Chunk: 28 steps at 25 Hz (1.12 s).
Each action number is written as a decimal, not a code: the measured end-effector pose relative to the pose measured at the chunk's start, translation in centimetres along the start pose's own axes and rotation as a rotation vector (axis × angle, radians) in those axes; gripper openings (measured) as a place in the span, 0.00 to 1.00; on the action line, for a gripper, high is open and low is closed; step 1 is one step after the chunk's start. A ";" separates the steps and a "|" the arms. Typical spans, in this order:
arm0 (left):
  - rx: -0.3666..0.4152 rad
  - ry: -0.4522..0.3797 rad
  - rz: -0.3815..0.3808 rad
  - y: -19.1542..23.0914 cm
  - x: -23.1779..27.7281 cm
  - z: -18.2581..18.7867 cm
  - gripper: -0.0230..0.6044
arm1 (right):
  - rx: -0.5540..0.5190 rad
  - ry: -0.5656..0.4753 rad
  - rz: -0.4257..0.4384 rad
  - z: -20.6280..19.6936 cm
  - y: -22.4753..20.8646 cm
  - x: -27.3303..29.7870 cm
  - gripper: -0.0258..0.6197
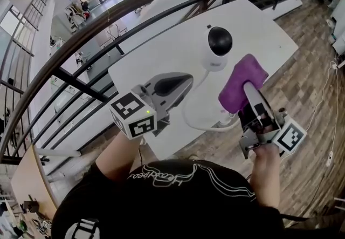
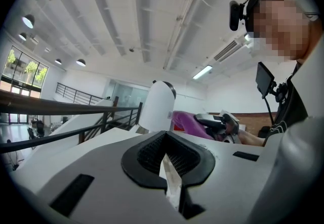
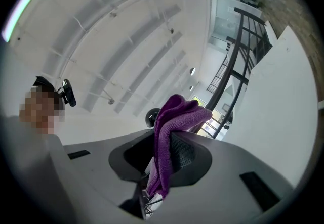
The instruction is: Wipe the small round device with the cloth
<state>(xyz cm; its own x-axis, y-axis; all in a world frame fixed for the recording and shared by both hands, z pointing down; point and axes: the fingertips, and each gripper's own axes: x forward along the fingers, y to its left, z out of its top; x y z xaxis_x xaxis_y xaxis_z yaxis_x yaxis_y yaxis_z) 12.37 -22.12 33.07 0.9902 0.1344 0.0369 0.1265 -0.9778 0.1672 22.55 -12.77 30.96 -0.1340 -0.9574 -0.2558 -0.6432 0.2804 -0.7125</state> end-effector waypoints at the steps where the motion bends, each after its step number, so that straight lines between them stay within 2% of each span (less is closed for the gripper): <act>1: 0.004 -0.004 -0.008 -0.1 0.0 0.1 0.05 | -0.014 -0.005 0.012 0.1 0.7 0.0 0.14; 6: 0.011 -0.018 -0.078 0.5 0.2 0.4 0.05 | -0.094 -0.063 0.026 0.6 2.7 0.3 0.14; 11: -0.030 -0.020 -0.208 1.2 1.5 2.3 0.05 | -0.229 -0.115 -0.044 1.5 4.5 1.1 0.14; 15: -0.011 0.022 -0.365 1.5 1.9 3.2 0.05 | -0.362 -0.181 -0.158 1.1 6.0 2.1 0.14; 20: 0.022 0.045 -0.558 3.1 -0.5 2.3 0.05 | -0.586 -0.219 -0.334 -3.0 7.9 4.3 0.14; 25: 0.031 0.038 -0.670 3.6 -2.1 3.5 0.05 | -0.834 -0.171 -0.501 -4.6 10.6 6.5 0.14; 28: 0.039 0.029 -0.712 3.7 -3.0 4.7 0.05 | -0.951 -0.123 -0.567 -4.7 12.1 8.2 0.14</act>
<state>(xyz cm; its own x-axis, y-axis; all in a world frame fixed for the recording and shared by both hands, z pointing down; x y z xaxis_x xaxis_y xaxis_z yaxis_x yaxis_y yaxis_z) 10.15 -26.91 28.92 0.6648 0.7458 -0.0420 0.7441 -0.6563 0.1246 10.18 -17.52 23.32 0.4041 -0.9019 -0.1528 -0.9102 -0.4130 0.0308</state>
